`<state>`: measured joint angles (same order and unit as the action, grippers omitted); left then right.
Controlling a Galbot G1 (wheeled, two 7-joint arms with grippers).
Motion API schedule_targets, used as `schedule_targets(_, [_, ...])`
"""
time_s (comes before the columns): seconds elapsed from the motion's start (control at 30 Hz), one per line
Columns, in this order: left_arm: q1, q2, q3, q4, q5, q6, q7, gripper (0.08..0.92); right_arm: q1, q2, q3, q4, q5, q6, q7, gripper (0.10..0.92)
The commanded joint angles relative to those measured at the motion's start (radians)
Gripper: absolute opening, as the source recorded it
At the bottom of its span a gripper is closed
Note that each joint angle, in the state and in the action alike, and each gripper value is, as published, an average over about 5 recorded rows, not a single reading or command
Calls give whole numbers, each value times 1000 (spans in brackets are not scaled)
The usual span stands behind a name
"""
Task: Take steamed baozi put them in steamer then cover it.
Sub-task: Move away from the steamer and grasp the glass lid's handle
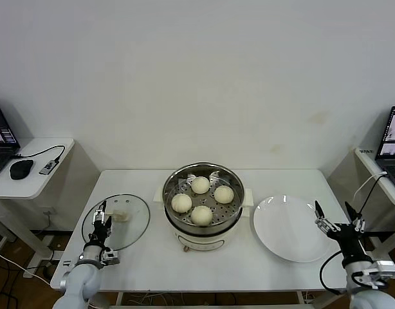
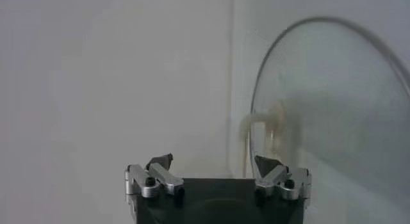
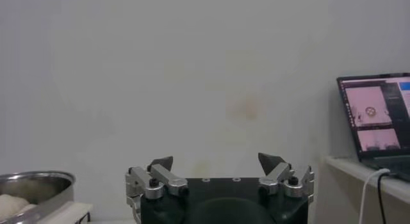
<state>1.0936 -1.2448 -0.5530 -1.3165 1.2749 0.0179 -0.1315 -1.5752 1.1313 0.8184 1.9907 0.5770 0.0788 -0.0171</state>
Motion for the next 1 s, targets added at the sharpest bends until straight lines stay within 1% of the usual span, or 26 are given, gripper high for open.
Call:
schedule_targets(0.03, [-67, -2, 2, 82, 29, 12, -3, 823, -8, 6, 5, -5, -3, 6, 2, 823])
schedule_targets(0.5, [-142, -34, 5, 152, 20, 21, -42, 823, -20, 10, 13, -10, -7, 15, 0, 823])
schedule_targets(0.83, [-142, -35, 6, 181, 2, 19, -72, 822, -24, 12, 16, -12, -8, 17, -2, 823])
schedule_targets(0.9, [-136, -33, 6, 181, -5, 16, -74, 817, -26, 12, 18, -11, -8, 17, -2, 823])
schedule_targets(1.0, [-130, -29, 7, 183, -11, 6, -76, 768, -31, 12, 22, -7, -8, 16, -2, 823])
